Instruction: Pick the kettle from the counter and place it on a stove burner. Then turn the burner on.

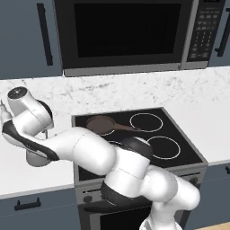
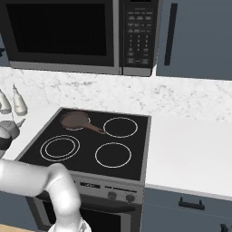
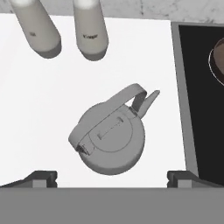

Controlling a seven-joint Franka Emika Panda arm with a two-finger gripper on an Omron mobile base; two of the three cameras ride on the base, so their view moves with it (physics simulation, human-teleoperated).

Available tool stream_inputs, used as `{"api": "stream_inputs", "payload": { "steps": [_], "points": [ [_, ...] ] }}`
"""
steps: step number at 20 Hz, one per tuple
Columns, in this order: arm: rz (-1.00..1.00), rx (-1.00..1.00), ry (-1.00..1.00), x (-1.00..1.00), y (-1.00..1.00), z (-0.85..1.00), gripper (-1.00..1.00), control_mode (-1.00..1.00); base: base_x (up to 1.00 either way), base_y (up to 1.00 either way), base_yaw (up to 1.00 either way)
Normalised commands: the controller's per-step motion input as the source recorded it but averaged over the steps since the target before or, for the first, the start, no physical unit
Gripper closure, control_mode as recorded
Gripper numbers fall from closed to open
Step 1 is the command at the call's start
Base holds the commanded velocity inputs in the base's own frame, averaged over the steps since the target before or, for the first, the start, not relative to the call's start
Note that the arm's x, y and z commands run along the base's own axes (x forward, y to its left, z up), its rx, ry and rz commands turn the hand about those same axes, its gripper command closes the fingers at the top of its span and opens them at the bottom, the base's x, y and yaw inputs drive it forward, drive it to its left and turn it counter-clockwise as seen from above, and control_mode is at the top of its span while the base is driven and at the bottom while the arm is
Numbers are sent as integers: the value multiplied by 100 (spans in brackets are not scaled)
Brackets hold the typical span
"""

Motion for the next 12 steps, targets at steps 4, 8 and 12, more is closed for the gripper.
{"api": "stream_inputs", "payload": {
  "steps": [4, 8, 12],
  "points": [
    [0, 0, 0, 18, 0, -29, -100, -100, 0, 0, 0],
    [-1, 0, -1, 16, 0, -36, -100, -100, 0, 0, 0],
    [0, 2, -1, 37, 3, -23, -100, -100, 0, 0, 0]
  ]
}}
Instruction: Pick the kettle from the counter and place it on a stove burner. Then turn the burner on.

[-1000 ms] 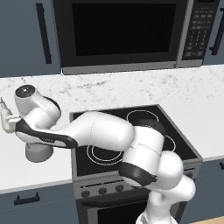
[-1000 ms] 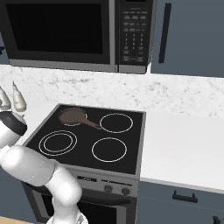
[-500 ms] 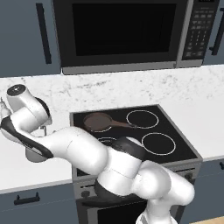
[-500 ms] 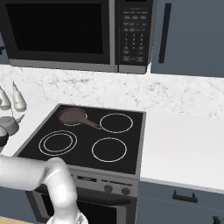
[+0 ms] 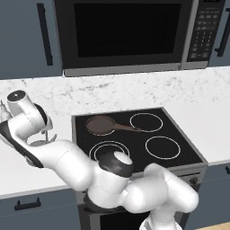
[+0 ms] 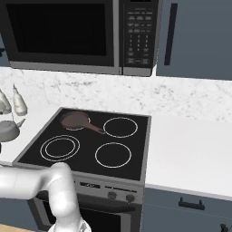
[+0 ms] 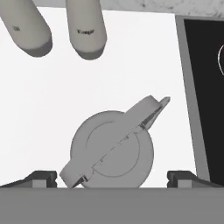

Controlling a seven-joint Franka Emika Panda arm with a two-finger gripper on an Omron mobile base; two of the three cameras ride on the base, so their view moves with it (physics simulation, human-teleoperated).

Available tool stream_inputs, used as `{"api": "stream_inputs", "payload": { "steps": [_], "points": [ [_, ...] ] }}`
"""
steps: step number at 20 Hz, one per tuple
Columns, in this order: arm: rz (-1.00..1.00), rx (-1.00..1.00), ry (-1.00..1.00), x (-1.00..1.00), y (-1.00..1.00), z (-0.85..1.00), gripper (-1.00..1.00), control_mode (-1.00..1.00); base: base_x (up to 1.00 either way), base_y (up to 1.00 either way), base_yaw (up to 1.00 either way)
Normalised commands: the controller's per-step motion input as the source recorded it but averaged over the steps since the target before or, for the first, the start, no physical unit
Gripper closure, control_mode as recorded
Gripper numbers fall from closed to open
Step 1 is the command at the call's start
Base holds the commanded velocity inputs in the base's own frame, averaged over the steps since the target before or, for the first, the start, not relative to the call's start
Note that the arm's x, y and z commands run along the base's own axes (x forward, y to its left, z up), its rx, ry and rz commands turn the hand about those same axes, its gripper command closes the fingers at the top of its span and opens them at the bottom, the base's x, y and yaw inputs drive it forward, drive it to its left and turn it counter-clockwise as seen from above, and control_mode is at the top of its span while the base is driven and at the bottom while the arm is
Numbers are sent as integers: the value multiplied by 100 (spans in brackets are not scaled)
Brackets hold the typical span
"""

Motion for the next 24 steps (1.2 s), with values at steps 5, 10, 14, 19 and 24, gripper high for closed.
{"api": "stream_inputs", "payload": {
  "steps": [5, 10, 14, 19, 24],
  "points": [
    [-2, 2, -2, 40, 8, -25, -100, -100, 0, 0, 0],
    [-4, 4, -3, 33, 11, -19, -100, -100, 0, 0, 0],
    [-6, 3, -1, 25, 11, -17, -100, -100, 0, 0, 0],
    [-7, 0, 0, 9, 1, -12, 100, -100, 0, 0, 0],
    [-1, 0, -3, 1, 0, 0, 100, -100, 0, 0, 0]
  ]
}}
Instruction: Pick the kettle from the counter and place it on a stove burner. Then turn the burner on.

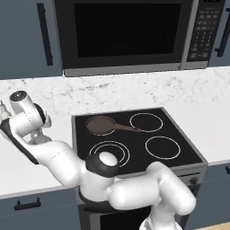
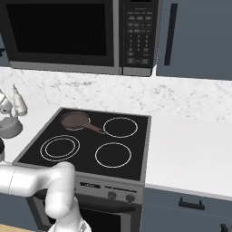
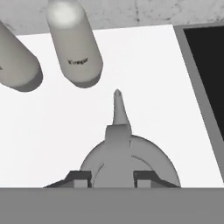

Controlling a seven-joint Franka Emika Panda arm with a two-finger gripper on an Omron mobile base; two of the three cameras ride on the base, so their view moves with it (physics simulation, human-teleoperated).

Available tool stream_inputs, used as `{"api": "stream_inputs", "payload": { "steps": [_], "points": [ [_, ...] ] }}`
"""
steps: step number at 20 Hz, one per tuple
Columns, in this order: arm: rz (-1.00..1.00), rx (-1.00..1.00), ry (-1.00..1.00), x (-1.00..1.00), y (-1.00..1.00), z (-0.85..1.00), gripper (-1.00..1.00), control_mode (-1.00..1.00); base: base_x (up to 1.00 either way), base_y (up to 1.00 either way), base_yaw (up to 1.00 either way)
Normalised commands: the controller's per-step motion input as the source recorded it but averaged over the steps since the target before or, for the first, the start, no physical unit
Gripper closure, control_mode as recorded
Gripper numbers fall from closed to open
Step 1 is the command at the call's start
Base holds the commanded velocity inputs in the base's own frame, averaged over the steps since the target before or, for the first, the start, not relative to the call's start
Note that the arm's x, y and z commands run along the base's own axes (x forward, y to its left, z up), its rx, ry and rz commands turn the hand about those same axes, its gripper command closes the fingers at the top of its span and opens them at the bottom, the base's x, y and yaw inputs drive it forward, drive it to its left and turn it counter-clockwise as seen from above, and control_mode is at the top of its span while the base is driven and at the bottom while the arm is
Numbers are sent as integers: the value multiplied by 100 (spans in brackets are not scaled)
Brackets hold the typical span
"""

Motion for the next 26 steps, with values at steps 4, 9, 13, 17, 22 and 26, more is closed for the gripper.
{"api": "stream_inputs", "payload": {
  "steps": [4, 9, 13, 17, 22, 26],
  "points": [
    [0, 0, -19, -15, -11, 0, 100, -100, 0, 0, 0],
    [-7, 0, -37, -60, -59, 3, 100, -100, 0, 0, 0],
    [-20, 0, -40, -70, -93, 10, 100, -100, 0, 0, 0],
    [-24, 0, -31, -34, -100, 13, 100, -100, 0, 0, 0],
    [-21, 3, -20, -5, -100, 21, 100, -100, 0, 0, 0],
    [-19, 13, -2, 0, -100, 21, 100, -100, 0, 0, 0]
  ]
}}
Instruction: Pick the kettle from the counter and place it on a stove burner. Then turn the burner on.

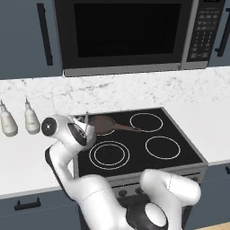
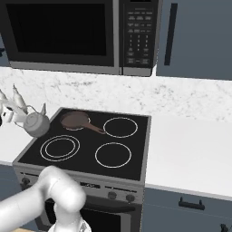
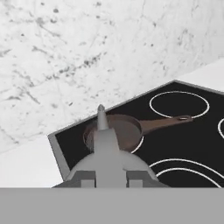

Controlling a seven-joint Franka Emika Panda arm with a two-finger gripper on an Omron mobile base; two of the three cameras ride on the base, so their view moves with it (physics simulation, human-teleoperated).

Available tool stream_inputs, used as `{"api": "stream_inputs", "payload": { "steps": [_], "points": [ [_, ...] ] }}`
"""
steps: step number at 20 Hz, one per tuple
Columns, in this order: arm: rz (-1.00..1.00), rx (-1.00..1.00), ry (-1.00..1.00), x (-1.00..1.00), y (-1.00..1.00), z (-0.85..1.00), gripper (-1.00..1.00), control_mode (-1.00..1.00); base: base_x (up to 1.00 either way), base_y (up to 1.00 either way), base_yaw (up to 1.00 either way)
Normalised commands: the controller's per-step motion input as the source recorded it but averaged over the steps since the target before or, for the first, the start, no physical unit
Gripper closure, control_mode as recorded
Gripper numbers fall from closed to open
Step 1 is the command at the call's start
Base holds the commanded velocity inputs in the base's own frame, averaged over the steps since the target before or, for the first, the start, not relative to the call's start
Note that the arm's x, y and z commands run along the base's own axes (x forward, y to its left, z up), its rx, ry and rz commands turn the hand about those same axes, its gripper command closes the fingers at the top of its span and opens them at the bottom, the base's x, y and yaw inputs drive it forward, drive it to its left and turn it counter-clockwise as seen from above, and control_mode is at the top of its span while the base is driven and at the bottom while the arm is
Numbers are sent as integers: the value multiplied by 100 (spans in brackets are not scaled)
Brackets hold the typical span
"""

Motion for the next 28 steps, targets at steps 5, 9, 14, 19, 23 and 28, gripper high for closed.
{"api": "stream_inputs", "payload": {
  "steps": [5, 9, 14, 19, 23, 28],
  "points": [
    [-20, 26, 25, 0, -100, 5, 100, -100, 0, 0, 0],
    [-15, 12, 24, 0, -75, -1, 100, -100, 0, 0, 0],
    [-5, -1, 6, 5, -17, -7, 100, -100, 0, 0, 0],
    [0, -3, 1, 0, -14, -9, 100, -100, 0, 0, 0],
    [0, 0, 0, 0, 0, -16, 100, -100, 0, 0, 0],
    [-1, 0, 0, -3, -25, -19, 100, -100, 0, 0, 0]
  ]
}}
